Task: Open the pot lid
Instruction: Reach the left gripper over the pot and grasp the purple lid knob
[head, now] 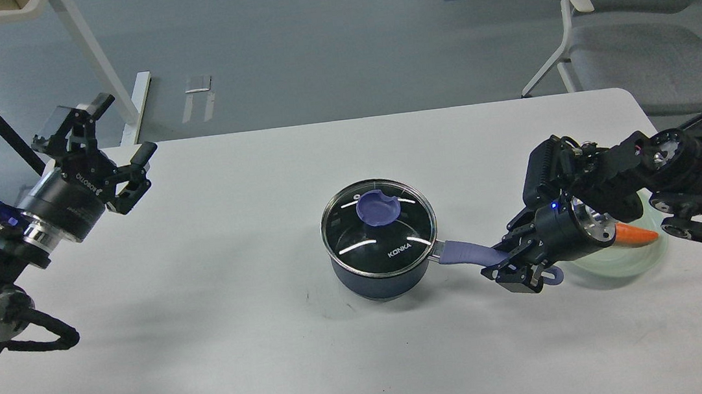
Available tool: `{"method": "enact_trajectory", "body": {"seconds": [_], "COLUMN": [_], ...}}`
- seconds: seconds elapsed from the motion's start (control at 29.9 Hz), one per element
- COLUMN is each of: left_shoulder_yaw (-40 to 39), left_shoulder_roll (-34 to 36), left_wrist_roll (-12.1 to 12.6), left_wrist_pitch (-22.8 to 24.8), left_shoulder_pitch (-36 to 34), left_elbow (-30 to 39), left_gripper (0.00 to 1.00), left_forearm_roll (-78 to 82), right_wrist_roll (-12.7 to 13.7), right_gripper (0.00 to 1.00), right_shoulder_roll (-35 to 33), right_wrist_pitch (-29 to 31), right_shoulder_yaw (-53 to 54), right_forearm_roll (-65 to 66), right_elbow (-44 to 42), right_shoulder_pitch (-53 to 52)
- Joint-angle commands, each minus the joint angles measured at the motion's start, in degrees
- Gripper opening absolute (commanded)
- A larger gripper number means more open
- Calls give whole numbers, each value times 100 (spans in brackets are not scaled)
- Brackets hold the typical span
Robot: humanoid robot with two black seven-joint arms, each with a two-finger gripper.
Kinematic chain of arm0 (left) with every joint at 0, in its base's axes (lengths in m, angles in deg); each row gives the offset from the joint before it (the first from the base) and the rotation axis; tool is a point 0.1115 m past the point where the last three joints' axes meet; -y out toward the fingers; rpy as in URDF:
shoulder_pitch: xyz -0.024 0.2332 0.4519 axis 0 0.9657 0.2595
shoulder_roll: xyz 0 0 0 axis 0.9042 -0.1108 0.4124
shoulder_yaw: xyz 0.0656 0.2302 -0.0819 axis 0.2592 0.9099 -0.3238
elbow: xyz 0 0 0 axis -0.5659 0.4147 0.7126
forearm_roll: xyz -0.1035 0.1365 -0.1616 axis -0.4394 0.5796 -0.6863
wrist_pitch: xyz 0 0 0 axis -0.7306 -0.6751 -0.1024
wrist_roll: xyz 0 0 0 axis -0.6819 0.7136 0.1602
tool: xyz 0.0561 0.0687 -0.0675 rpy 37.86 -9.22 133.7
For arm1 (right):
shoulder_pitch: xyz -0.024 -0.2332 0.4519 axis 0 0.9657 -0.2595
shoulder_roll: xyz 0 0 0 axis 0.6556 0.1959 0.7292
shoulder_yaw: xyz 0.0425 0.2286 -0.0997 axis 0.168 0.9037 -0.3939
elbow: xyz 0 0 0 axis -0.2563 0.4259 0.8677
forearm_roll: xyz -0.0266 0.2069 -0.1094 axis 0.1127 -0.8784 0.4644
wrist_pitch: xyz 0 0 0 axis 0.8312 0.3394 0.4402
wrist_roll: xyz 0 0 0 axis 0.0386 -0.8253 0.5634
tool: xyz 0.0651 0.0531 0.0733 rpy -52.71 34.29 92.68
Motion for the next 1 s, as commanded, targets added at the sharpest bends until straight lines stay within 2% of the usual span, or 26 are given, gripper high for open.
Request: {"method": "enact_trajectory", "body": {"seconds": [0.0,0.13,0.23,0.33,0.43,0.6,0.77,0.97], "left_shoulder_yaw": [24,60,330,1261,2236,3109,3171,3487], "left_shoulder_roll": [3,-23,-67,-155,-173,-822,-1525,-1948], "left_wrist_roll": [0,0,0,0,0,0,0,0], "left_wrist_pitch": [-51,-288,-368,-473,-902,-1141,-1352,-1527], "left_shoulder_pitch": [-549,-945,-1199,-1805,-2315,-3036,-3116,-3108], "left_elbow": [375,1201,1474,1677,1686,1450,870,307], "left_gripper": [99,99,99,99,99,99,99,99], "left_forearm_roll": [2083,4105,4942,5488,5927,6849,7492,7782], "right_wrist_roll": [1,1,1,1,1,1,1,1], "right_gripper": [27,28,28,28,28,28,28,28], "right_shoulder_roll": [27,35,44,35,18,9,18,0], "right_wrist_pitch": [2,2,2,10,2,10,10,2], "right_shoulder_yaw": [0,0,0,0,0,0,0,0], "right_forearm_roll": [-1,-1,-1,-1,-1,-1,-1,-1], "right_elbow": [-13,-21,-21,-21,-21,-21,-21,-21], "right_shoulder_pitch": [0,0,0,0,0,0,0,0]}}
